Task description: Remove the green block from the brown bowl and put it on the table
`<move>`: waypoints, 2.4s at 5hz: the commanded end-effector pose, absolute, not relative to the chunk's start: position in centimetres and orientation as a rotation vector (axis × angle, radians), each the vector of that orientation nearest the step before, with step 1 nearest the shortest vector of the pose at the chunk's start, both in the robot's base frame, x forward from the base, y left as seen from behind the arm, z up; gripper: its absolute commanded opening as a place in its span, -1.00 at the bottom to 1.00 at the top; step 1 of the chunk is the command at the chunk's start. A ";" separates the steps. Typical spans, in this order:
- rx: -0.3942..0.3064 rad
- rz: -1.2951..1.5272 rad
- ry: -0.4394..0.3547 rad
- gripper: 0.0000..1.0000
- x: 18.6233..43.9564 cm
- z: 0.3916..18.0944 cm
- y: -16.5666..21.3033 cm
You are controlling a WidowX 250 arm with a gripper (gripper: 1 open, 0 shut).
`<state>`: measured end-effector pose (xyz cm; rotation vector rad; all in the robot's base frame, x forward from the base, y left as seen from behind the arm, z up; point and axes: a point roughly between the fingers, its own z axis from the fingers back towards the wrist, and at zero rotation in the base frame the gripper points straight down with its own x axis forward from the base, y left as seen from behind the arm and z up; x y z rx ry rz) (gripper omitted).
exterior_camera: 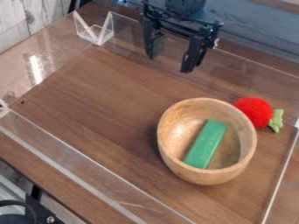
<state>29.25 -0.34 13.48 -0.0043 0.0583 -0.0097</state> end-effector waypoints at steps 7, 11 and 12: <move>-0.112 0.150 -0.099 1.00 25.1 8.0 -12.0; -0.102 0.151 -0.146 1.00 26.9 9.8 -6.8; -0.092 0.253 -0.166 1.00 27.4 10.6 -6.5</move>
